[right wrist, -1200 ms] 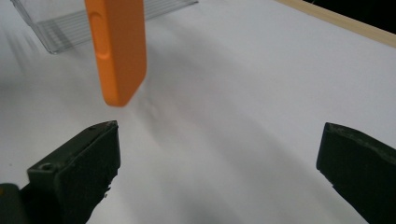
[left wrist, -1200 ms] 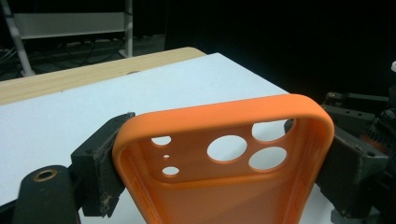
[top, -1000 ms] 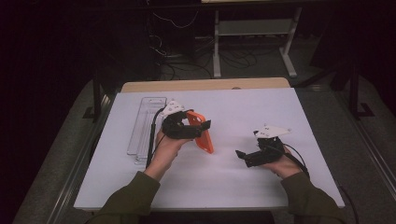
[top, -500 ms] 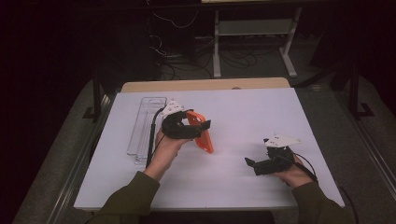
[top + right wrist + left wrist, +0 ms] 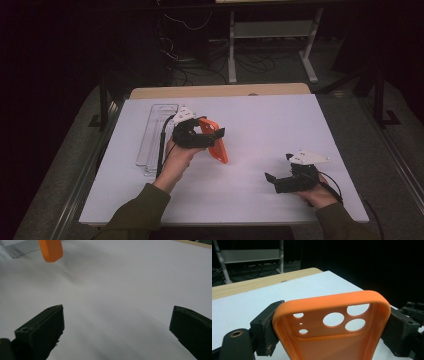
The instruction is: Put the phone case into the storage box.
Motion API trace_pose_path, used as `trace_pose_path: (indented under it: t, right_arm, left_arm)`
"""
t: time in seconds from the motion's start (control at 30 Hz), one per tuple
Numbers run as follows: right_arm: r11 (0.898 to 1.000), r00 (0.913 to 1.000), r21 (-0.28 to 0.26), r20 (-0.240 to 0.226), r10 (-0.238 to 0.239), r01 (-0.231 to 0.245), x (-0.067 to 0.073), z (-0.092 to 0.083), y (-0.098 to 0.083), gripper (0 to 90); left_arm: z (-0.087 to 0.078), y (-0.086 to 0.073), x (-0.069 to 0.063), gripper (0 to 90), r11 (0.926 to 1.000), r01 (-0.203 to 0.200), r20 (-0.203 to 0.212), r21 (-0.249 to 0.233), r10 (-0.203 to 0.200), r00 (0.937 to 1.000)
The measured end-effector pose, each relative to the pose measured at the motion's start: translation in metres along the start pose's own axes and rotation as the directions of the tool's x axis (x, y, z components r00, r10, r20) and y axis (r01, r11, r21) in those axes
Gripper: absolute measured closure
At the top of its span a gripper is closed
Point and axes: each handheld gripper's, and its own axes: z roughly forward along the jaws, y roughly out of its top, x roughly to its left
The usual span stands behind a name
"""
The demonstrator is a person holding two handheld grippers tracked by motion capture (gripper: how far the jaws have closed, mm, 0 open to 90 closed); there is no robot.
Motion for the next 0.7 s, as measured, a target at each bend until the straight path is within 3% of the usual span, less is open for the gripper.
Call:
trace_pose_path:
  t: [0.3,0.7]
  right_arm:
    - [1.0,0.9999,0.012,-0.002,-0.012,0.012,0.0,0.002,-0.001,0.0]
    - [0.999,0.9997,0.022,0.0,-0.024,0.024,0.002,0.004,-0.001,0.0]
  left_arm:
    - [-0.002,0.007,0.006,14.6,0.9998,-0.018,0.008,0.012,0.018,0.9998]
    - [-0.012,0.033,0.017,14.5,0.9981,-0.06,-0.008,0.015,0.06,0.9982]
